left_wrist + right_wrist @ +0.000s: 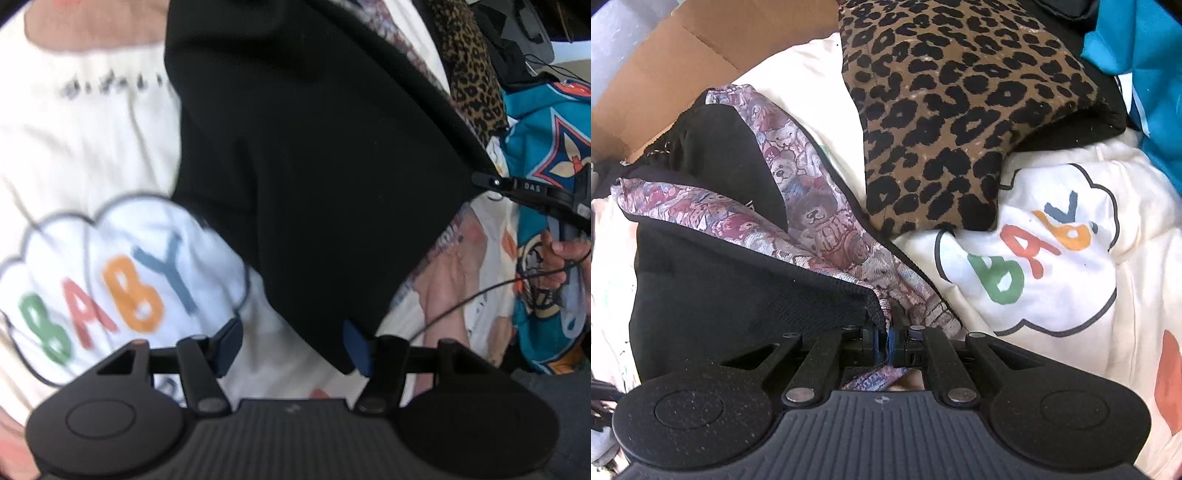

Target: Fold clothes

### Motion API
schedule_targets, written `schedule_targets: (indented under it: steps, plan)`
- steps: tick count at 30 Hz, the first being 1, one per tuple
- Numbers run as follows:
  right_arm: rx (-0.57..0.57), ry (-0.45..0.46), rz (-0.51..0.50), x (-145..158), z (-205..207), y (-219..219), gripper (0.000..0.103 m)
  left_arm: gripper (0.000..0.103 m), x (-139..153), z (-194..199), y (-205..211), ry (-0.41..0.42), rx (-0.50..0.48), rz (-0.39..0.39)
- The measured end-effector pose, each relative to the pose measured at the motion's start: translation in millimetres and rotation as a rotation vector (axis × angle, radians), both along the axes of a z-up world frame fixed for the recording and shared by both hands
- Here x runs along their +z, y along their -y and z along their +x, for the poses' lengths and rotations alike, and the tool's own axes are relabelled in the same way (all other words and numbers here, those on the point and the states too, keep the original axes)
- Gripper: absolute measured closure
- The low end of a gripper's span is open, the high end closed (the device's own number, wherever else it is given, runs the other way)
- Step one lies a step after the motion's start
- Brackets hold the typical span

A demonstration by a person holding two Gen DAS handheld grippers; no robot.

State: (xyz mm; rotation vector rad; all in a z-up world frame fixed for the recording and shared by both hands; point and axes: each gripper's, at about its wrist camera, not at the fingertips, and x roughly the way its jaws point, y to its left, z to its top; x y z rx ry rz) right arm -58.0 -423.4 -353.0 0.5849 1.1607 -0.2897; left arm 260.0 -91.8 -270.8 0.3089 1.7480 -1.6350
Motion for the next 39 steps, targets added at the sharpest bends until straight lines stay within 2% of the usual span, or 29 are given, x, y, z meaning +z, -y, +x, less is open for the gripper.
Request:
schedule_targets:
  steps: [4, 6, 8, 10, 12, 15, 18, 20, 21, 24, 32, 39]
  plan:
    - [0.015, 0.002, 0.010, -6, 0, 2, 0.099, 0.040, -9, -9, -9, -0.032, -0.013, 0.058]
    - [0.026, -0.003, 0.002, -7, 2, 3, 0.093, 0.041, -11, -10, -10, -0.050, -0.009, 0.077]
    - [0.046, 0.010, -0.020, -4, 4, 0, 0.092, 0.044, -11, -14, -8, -0.066, -0.013, 0.086]
    - [0.067, 0.023, -0.044, 1, 5, -2, 0.088, 0.049, -10, -19, -7, -0.074, -0.030, 0.084]
    - [0.068, 0.041, -0.065, 6, 6, -2, 0.081, 0.060, -9, -23, -8, -0.087, -0.043, 0.085]
    - [0.059, 0.054, -0.070, 10, 6, 2, 0.078, 0.072, -12, -28, -9, -0.093, -0.055, 0.103]
    - [0.073, 0.058, -0.073, 11, 6, 3, 0.080, 0.081, -17, -28, -9, -0.090, -0.043, 0.118]
    - [0.093, 0.053, -0.067, 9, 6, 0, 0.093, 0.089, -22, -29, -6, -0.108, -0.031, 0.138]
    - [0.095, 0.057, -0.070, 9, 6, -1, 0.094, 0.094, -24, -27, -6, -0.121, -0.020, 0.149]
    - [0.093, 0.057, -0.068, 11, 4, -1, 0.096, 0.099, -25, -23, -7, -0.129, -0.021, 0.152]
    - [0.057, 0.014, -0.057, 20, -3, 5, 0.097, 0.102, -16, -30, -8, -0.164, -0.080, 0.123]
    - [0.041, -0.034, -0.066, 17, -7, 11, 0.097, 0.102, -19, -22, -5, -0.131, -0.114, 0.138]
